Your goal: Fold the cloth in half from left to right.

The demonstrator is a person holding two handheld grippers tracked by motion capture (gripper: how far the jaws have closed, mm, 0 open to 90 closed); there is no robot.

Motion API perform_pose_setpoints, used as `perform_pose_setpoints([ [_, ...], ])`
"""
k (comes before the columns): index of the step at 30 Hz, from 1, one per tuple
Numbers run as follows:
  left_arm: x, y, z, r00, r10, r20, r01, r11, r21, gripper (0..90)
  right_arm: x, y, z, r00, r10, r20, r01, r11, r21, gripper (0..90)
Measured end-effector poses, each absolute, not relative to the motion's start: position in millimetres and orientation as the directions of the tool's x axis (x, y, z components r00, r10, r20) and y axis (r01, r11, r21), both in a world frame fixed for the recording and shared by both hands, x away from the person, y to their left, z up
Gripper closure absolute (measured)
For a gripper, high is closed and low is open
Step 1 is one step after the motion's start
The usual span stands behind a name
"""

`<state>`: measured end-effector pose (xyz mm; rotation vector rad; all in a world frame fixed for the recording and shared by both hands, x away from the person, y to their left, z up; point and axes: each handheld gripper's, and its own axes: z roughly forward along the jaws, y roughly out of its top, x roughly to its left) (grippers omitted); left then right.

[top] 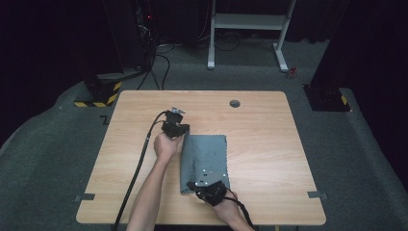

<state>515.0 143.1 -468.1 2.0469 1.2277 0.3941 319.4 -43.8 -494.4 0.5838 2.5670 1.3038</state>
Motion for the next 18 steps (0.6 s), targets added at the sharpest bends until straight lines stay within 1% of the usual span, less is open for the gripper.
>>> perform_pose_setpoints([
  [1, 514.3, 140.9, -466.3, 0.508, 0.857, -0.085, 0.637, -0.307, 0.707, 90.0, 319.7, -48.4, -493.4, -0.9, 0.436, 0.005, 0.258, 0.523, 0.812, 90.0],
  [4, 512.9, 134.0, -463.2, 0.519, 0.849, -0.096, 0.619, -0.296, 0.727, 90.0, 319.2, -61.7, -491.8, -0.894, 0.448, 0.02, 0.269, 0.499, 0.824, 90.0],
  [6, 512.9, 130.5, -463.9, 0.524, 0.845, -0.108, 0.615, -0.288, 0.734, 90.0, 319.4, -66.7, -494.1, -0.889, 0.459, 0.011, 0.274, 0.51, 0.815, 90.0],
  [11, 513.0, 122.9, -466.1, 0.532, 0.84, -0.103, 0.607, -0.294, 0.738, 90.0, 317.5, -78.3, -498.1, -0.878, 0.478, 0.015, 0.293, 0.513, 0.807, 90.0],
  [14, 512.4, 117.9, -465.1, 0.537, 0.836, -0.111, 0.596, -0.283, 0.752, 90.0, 316.5, -91.1, -497.6, -0.868, 0.494, 0.041, 0.315, 0.486, 0.815, 90.0],
  [18, 512.7, 108.0, -466.0, 0.545, 0.831, -0.115, 0.59, -0.282, 0.757, 90.0, 315.7, -107.0, -497.5, -0.853, 0.52, 0.046, 0.328, 0.464, 0.823, 90.0],
])
